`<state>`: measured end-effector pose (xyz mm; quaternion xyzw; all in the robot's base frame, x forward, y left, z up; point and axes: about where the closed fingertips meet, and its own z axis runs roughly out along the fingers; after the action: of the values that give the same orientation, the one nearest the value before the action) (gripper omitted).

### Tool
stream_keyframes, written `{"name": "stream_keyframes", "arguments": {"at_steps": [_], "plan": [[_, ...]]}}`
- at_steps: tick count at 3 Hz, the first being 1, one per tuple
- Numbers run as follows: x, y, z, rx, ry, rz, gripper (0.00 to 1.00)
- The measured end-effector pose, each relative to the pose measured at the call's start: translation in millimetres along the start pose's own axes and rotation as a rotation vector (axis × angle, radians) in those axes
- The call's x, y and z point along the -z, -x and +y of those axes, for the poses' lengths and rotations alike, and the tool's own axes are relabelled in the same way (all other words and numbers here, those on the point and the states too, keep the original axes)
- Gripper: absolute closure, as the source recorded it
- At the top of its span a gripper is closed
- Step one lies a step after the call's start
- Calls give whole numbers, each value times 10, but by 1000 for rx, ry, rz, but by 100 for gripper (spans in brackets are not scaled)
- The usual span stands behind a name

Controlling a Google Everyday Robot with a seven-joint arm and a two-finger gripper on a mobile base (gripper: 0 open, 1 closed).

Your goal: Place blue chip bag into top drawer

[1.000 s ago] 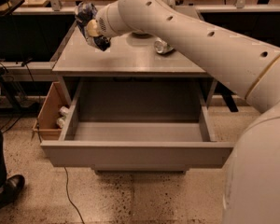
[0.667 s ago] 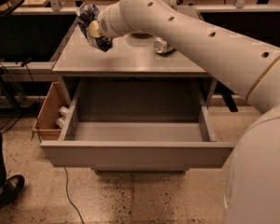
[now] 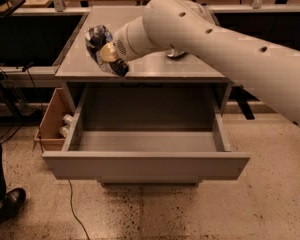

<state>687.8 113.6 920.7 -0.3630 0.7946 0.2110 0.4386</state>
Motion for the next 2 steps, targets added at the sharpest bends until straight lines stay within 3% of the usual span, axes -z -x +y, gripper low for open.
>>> {"name": "stream_keyframes", "arguments": {"at_steps": [1, 2], "plan": [[431, -437, 336, 9, 48, 41, 100], [873, -1034, 433, -27, 75, 105, 100]]}}
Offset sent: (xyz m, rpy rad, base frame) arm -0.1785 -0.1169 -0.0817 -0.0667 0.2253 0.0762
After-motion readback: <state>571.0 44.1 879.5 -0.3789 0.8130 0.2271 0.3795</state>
